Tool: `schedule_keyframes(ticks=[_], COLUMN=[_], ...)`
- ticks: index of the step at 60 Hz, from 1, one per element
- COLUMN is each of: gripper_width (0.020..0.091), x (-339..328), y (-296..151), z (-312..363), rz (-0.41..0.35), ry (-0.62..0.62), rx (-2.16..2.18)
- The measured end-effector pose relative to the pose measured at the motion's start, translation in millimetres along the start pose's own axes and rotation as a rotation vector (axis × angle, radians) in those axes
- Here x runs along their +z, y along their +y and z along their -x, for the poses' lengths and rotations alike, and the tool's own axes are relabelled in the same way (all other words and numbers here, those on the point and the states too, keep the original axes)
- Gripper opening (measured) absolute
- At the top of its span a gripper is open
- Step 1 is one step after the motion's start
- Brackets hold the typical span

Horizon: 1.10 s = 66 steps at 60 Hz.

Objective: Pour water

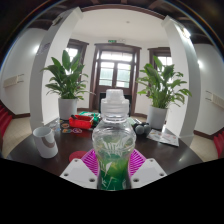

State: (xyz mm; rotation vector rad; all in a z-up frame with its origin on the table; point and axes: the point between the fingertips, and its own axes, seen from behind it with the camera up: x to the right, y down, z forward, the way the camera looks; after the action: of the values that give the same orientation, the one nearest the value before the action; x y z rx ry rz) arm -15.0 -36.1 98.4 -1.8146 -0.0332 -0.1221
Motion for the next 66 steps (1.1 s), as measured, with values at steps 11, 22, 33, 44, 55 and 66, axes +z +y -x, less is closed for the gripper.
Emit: schedule_keyframes(ticks=[11, 22, 33, 44, 55, 66], gripper_width=[0.0326, 0.0324, 0.0322, 0.0324, 0.0328, 0.033], x=[3, 30, 61, 76, 82, 85], y=[-5, -45, -94, -114, -124, -121], z=[-5, 16, 43, 89, 118, 135], rz=[0.014, -0.054, -0.162, -0.265, -0.339, -0.389], ry=[-0.033, 0.012, 0.06, 0.115, 0.176, 0.227], rx=[-0.191, -0.758, -1.289, -1.706, -2.005, -2.18])
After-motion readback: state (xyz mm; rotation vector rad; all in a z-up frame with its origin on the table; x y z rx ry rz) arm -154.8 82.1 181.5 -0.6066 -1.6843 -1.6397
